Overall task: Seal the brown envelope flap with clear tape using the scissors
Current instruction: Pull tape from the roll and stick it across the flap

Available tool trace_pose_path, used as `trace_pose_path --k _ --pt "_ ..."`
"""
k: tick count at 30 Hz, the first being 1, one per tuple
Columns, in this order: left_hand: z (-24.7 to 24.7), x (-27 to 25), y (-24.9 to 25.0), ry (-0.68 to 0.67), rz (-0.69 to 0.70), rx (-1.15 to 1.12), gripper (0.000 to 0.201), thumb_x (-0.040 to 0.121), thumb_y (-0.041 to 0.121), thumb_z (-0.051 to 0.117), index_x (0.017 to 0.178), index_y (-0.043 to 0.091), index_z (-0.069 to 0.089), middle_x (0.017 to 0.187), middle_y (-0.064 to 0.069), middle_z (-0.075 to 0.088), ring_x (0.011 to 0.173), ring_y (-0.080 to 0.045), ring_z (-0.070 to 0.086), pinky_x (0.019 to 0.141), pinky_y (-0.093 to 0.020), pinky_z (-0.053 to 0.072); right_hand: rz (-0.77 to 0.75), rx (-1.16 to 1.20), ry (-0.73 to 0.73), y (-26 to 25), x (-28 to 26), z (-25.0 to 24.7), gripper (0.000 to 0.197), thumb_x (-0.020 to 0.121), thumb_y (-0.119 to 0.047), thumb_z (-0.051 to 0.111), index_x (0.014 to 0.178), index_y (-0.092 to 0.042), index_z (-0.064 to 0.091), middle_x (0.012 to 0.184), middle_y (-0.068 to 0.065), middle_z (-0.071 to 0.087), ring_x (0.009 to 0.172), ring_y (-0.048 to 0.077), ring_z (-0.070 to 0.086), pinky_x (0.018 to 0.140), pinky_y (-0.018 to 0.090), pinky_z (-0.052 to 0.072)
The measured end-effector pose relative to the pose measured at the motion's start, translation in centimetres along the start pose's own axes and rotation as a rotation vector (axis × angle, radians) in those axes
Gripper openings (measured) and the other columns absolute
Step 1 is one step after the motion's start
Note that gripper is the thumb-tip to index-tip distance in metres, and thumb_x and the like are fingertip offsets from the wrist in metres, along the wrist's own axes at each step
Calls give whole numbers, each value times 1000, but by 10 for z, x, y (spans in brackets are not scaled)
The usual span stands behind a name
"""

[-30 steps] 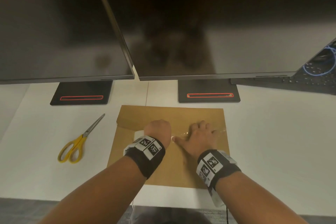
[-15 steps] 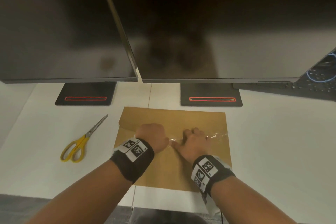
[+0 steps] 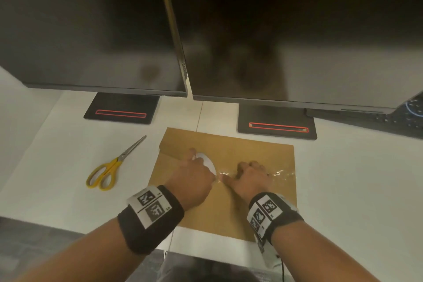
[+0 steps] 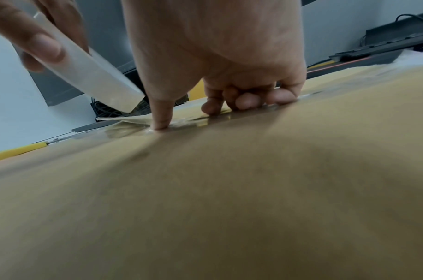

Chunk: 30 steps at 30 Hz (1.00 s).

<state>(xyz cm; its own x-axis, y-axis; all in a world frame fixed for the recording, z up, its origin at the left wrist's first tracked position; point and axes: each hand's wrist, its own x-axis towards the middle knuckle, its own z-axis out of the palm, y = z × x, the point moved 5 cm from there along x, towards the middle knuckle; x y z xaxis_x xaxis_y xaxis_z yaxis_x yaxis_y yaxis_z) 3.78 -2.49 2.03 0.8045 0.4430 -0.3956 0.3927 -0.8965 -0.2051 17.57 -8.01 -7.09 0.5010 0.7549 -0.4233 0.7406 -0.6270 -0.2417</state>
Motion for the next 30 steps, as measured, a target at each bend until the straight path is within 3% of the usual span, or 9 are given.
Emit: trace_pose_path --k 3,7,13,17,20,22,25,27,30 --pt "8 2 -11 7 25 56 28 96 25 43 105 21 69 105 -1 67 111 -25 54 114 -52 1 7 -1 -10 0 0 0 65 68 -80 40 99 -26 58 113 2 56 110 27 48 94 44 39" --pt "20 4 -34 62 17 -42 26 92 26 48 100 28 73 104 5 66 108 -20 57 116 -52 -2 12 -10 -12 0 1 0 67 68 -81 37 97 -25 59 113 3 56 110 27 48 93 44 39" --pt "51 5 -49 -5 2 -199 31 96 33 45 118 29 67 131 3 55 126 -16 45 118 -46 -5 16 -27 8 -1 0 0 74 70 -84 31 103 -25 60 117 4 56 112 27 48 93 45 40" --pt "64 8 -52 63 -8 -310 30 93 31 48 111 23 71 120 -1 60 121 -22 49 116 -40 17 27 -29 5 -2 0 0 72 70 -83 34 103 -25 60 117 3 57 111 27 48 93 44 41" --pt "62 6 -56 174 -19 -444 46 83 49 41 101 22 74 107 3 63 109 -21 54 103 -36 35 29 -44 15 -4 -1 -2 70 71 -83 34 101 -26 61 115 3 58 110 27 49 93 44 40" --pt "60 2 -70 279 -121 -562 56 84 59 33 106 23 69 109 4 62 102 -17 55 94 -37 43 31 -53 11 -4 -1 -3 69 70 -83 34 99 -26 61 114 2 58 109 27 50 95 44 38" --pt "60 -8 -114 400 -450 -620 47 91 43 33 112 15 64 114 -6 61 100 -26 58 85 -42 49 41 -24 22 -2 0 -5 62 70 -81 38 90 -28 62 105 -1 60 104 24 54 96 43 33" --pt "74 -16 -147 296 -667 -581 34 94 28 44 123 15 56 125 -8 54 110 -27 53 92 -41 47 53 43 80 0 0 -8 55 70 -76 43 83 -27 62 97 -6 62 97 21 57 93 40 31" --pt "100 -21 -176 102 -764 -524 39 94 24 47 132 14 48 130 -9 47 117 -28 49 96 -41 44 52 140 126 4 0 -8 45 74 -68 49 75 -24 58 91 -10 63 88 17 58 92 39 28"
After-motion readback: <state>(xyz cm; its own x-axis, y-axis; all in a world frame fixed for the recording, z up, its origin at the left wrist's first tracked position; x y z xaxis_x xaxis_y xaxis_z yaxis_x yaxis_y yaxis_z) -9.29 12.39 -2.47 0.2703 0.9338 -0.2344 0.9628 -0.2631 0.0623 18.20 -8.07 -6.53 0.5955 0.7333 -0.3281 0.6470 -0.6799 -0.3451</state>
